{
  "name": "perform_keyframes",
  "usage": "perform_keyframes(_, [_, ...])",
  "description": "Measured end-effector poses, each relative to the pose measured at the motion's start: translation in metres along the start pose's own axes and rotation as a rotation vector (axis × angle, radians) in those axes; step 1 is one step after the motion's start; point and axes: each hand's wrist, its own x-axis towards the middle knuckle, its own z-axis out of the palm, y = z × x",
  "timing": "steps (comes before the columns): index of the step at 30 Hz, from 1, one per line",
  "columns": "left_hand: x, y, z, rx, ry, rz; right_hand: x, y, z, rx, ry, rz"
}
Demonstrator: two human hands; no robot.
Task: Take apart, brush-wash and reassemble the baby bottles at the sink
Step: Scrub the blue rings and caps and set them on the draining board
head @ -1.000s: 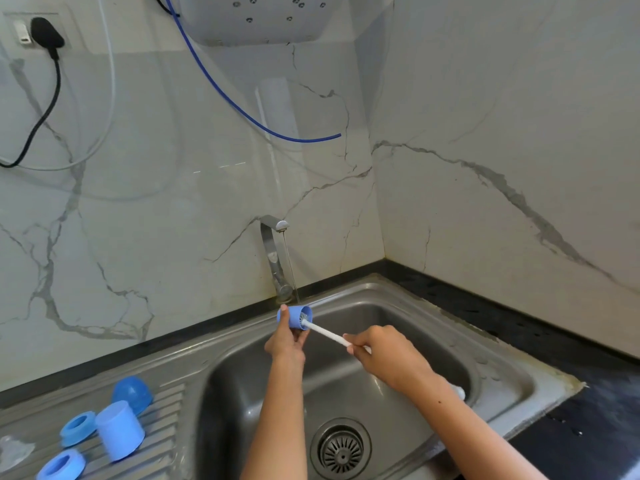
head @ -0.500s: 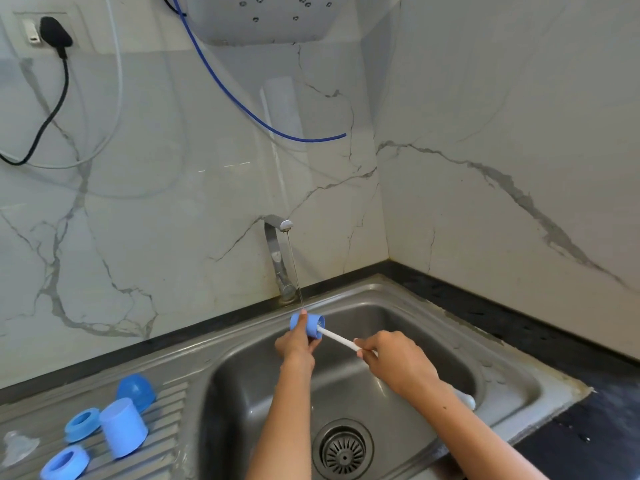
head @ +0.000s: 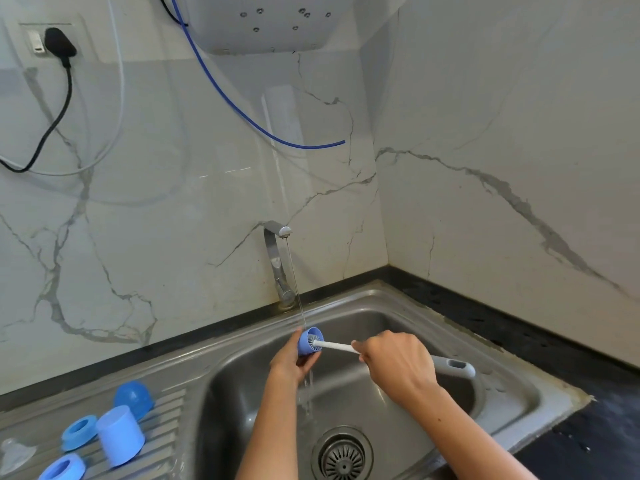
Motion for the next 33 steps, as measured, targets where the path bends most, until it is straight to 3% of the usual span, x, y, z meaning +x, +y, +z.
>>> perform_keyframes(9, [0.003, 0.002, -0.002, -0.024, 0.034, -0.003, -0.004, 0.017, -0.006, 0.184, 0.093, 0.11])
perform_keyframes(16, [0.017, -0.001, -0.004, 0.196, 0.026, 0.041, 0.0, 0.007, -0.008, 0.021, 0.083, 0.031])
perform_keyframes(24, [0.017, 0.013, -0.007, -0.027, 0.105, 0.175, 0.0, 0.024, -0.006, 0.198, 0.145, 0.058])
perform_keyframes(30, [0.01, 0.006, 0.007, -0.033, -0.061, 0.105, 0.007, 0.022, 0.007, 0.232, 0.132, 0.093])
perform_keyframes(33, [0.013, 0.008, 0.011, -0.098, -0.046, 0.165, 0.008, 0.018, 0.011, 0.294, 0.086, 0.068])
